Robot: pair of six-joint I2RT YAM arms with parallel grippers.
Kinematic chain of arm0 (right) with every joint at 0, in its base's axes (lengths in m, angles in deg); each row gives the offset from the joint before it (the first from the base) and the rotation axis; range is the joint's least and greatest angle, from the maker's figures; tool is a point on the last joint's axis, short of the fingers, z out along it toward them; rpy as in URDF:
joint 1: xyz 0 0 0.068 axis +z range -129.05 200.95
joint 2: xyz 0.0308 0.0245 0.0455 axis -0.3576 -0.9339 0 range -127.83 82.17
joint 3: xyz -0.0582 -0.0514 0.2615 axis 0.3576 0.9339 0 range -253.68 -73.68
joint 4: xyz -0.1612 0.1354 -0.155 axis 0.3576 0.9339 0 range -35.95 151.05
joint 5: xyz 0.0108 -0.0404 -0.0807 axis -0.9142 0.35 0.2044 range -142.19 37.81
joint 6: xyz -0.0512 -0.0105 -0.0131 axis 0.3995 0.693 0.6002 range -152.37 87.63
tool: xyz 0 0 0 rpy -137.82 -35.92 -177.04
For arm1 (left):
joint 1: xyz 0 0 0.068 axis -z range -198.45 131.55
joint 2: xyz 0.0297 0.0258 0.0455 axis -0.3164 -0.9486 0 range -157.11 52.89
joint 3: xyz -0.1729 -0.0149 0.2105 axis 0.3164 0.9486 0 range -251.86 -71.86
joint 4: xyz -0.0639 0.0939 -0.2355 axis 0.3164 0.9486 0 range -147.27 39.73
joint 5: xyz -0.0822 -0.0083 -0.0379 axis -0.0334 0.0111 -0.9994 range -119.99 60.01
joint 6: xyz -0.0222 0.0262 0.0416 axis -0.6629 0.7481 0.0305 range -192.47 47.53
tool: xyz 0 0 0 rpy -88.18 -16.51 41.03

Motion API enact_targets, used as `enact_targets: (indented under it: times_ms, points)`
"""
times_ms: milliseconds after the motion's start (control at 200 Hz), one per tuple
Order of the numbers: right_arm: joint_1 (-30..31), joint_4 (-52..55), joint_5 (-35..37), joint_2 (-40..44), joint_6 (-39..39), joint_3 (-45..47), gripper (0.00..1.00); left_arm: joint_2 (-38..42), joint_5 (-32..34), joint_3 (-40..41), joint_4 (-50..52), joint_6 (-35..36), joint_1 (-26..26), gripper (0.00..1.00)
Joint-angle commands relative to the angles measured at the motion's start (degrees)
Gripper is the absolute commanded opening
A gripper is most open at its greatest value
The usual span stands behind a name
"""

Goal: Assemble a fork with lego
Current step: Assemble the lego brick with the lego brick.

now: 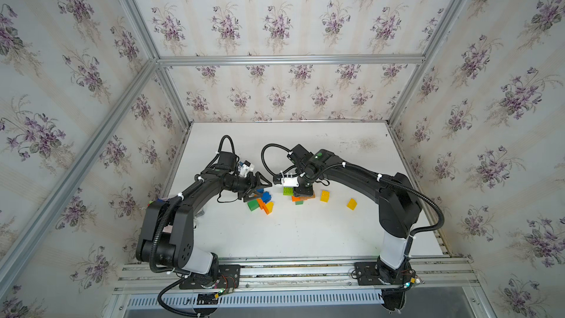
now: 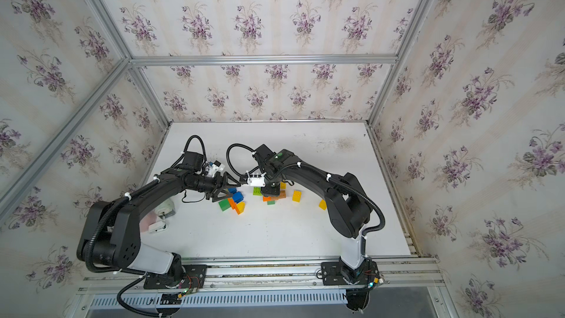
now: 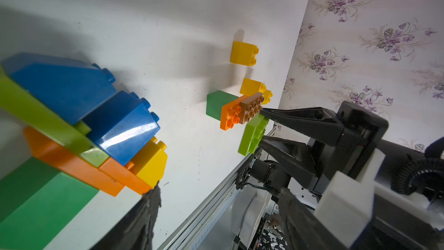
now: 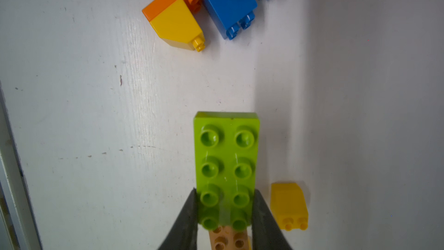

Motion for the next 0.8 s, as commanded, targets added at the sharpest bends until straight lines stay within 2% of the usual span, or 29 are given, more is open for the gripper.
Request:
enact_targets:
  times_ms: [0,305,794]
  points:
    - [-0.05,2.13,-1.22,-1.15,0.61,-0.62,0.28,-1.07,-1.15,-0.28,-1.64,0.24,0.03,0.79]
    - [-0.08,4.79,-2.66,-4.35,0.08,-3.62,0.28,-3.11,-1.99,0.34,-3.37,0.82,0.16,0.79]
    - [-1.84,3.39,-3.5,-4.49,1.05,-1.84,0.28,-3.55,-1.73,1.04,-4.24,0.27,0.12,0.79]
